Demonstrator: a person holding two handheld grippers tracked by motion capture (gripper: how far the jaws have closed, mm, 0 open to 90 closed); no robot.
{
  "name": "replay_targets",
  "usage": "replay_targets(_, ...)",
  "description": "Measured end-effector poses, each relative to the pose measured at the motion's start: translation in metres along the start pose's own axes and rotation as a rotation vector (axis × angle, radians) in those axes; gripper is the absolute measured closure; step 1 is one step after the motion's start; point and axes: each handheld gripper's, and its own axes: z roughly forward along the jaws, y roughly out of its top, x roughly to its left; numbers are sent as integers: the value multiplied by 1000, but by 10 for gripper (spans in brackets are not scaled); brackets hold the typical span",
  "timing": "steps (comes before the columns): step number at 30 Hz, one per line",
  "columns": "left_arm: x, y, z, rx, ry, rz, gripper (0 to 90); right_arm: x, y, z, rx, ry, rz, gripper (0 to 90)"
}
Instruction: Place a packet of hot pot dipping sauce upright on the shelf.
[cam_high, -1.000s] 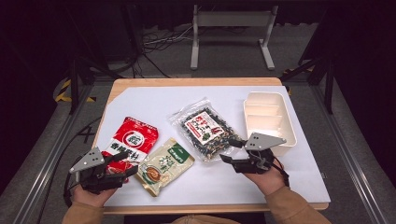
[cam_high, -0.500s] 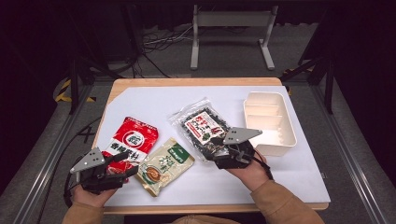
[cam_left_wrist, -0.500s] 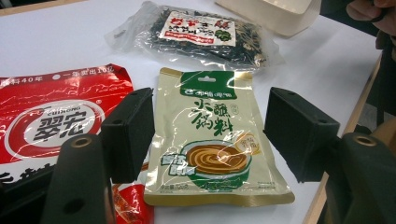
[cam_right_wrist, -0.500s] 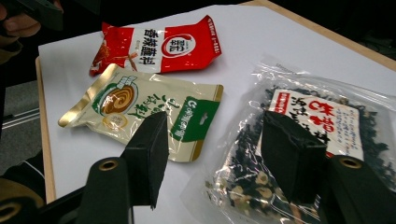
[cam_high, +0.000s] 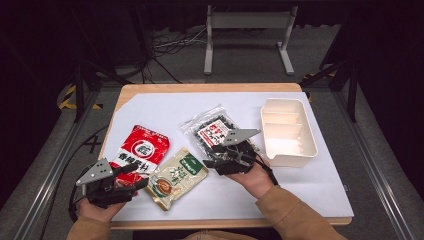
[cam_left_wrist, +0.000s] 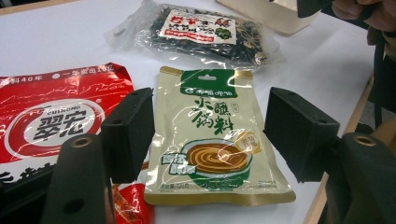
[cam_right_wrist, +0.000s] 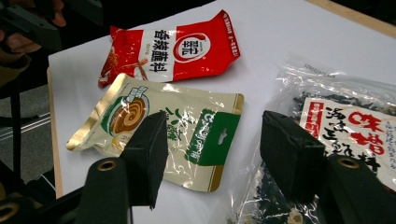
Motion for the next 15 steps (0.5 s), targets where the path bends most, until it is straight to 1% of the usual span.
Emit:
replay_targets(2,0,0,0,0,0,0,335,-2,0,7,21,9,17,434)
replay_targets(3,0,0,0,0,-1,0,335,-2,0,7,21,9,17,434)
replay_targets(4,0,0,0,1,-1,2,334,-3,0,15,54,12,30,440)
replay_targets(7,1,0,1,5,2,8,334,-5,-1,24,87,15,43,451)
replay_targets(8,1,0,1,5,2,8,334,-5,-1,24,87,15,43,451)
replay_targets(11,0,0,1,5,-2,9,334,-6,-3,34,135,14,56,461)
replay_targets(15,0,0,3,10,-2,9,330,-7,-5,43,169,16,66,463)
